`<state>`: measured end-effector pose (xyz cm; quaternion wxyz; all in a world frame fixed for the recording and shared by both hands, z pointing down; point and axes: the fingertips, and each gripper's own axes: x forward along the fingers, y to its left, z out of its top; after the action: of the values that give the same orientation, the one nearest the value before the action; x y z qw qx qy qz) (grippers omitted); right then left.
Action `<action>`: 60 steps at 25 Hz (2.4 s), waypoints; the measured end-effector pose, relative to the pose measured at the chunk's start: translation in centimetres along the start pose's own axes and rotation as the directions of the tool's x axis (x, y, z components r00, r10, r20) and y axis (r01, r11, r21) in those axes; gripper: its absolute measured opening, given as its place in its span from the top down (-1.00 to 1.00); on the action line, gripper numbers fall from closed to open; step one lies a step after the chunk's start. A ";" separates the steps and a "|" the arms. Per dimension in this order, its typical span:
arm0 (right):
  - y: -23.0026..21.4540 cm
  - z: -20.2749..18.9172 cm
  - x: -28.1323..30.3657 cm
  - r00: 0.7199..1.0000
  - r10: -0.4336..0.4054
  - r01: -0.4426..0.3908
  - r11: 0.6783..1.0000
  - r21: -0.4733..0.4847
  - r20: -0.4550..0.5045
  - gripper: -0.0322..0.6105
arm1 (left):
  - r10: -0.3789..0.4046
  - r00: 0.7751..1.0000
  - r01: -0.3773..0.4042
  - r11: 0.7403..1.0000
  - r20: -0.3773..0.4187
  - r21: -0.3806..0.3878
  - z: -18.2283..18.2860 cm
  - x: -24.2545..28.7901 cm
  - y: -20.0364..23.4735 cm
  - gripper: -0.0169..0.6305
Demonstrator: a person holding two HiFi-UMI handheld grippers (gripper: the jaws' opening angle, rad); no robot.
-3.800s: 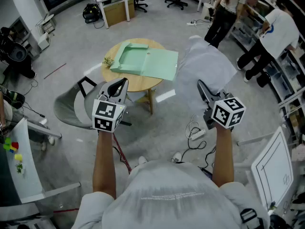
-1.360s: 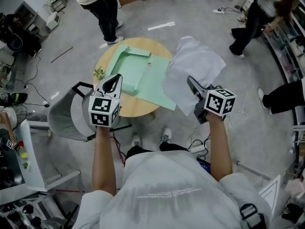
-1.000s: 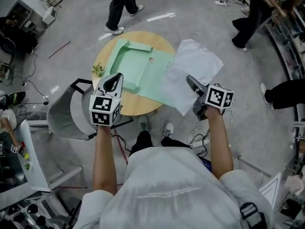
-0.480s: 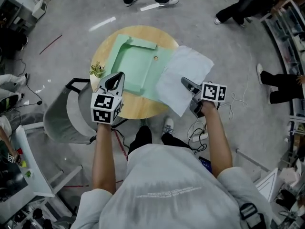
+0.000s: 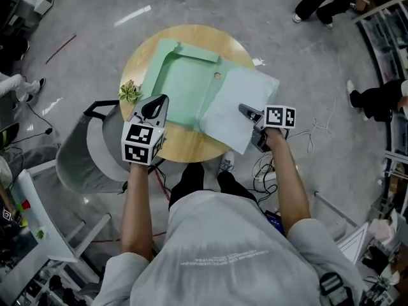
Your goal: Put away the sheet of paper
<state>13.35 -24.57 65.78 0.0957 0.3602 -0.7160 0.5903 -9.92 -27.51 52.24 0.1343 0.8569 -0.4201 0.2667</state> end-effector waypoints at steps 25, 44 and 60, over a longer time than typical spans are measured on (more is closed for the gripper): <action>-6.1 -2.7 -2.2 0.961 -0.273 0.274 0.962 -0.015 0.035 0.11 | -0.095 0.994 0.090 0.992 -0.049 -0.092 -4.6 2.5 -0.8 0.89; -5.0 -0.3 1.2 0.960 -0.276 0.277 0.960 -0.035 0.038 0.78 | -0.090 0.994 0.084 0.991 -0.055 -0.107 -5.5 1.5 -0.2 0.89; -0.7 0.9 7.8 0.977 -0.209 0.202 0.971 -0.124 -0.044 0.78 | -0.103 0.992 0.095 0.989 -0.070 -0.110 -6.6 1.5 3.8 0.89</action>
<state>8.40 -28.58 70.49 0.1979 0.4092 -0.7057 0.5435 -14.46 -27.83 58.58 0.2086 0.8576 -0.3854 0.2691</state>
